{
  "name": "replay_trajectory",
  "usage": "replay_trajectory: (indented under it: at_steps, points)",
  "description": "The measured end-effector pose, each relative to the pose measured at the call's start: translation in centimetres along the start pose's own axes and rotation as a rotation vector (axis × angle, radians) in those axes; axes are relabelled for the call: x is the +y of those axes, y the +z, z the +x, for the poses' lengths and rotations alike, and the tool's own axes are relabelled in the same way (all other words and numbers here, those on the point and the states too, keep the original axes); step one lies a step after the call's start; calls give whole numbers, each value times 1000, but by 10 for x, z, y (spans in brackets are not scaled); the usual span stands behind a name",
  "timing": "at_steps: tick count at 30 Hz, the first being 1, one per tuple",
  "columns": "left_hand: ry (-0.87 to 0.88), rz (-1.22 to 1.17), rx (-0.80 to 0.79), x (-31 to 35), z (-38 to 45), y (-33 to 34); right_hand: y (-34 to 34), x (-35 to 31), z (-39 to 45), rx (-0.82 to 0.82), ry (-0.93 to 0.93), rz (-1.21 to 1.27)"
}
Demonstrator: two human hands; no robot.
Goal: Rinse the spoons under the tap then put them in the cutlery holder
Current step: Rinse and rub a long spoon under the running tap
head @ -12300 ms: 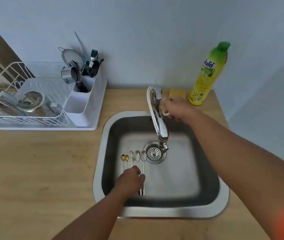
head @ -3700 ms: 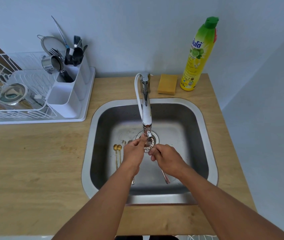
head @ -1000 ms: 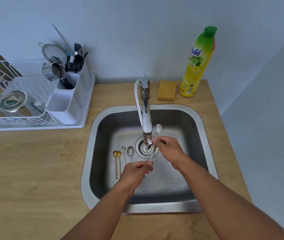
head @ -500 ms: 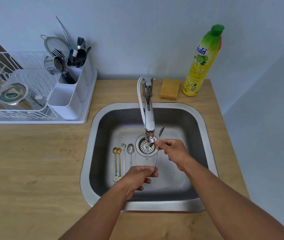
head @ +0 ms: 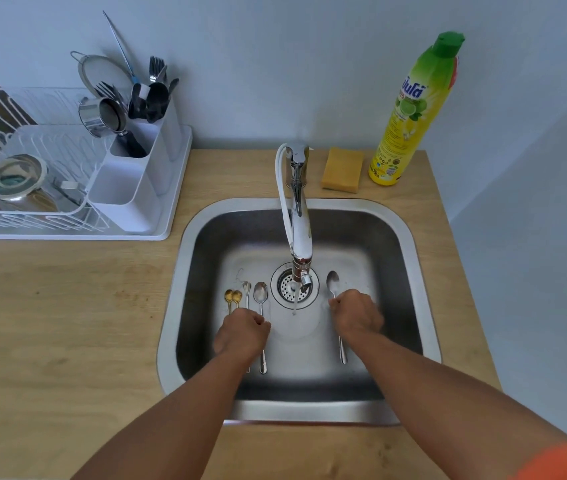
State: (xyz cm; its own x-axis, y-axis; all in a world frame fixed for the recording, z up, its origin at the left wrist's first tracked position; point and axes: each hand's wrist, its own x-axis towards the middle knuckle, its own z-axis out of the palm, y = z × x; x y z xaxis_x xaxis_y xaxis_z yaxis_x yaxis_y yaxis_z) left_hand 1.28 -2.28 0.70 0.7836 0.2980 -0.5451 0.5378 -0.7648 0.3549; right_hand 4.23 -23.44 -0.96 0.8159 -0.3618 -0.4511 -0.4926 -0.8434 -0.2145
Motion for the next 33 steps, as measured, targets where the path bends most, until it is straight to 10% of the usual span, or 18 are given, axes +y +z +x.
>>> replay_trajectory:
  at_steps: [33]
  points:
    - [-131,3,5,1,51,26,-12,8,32,-186,140,255]
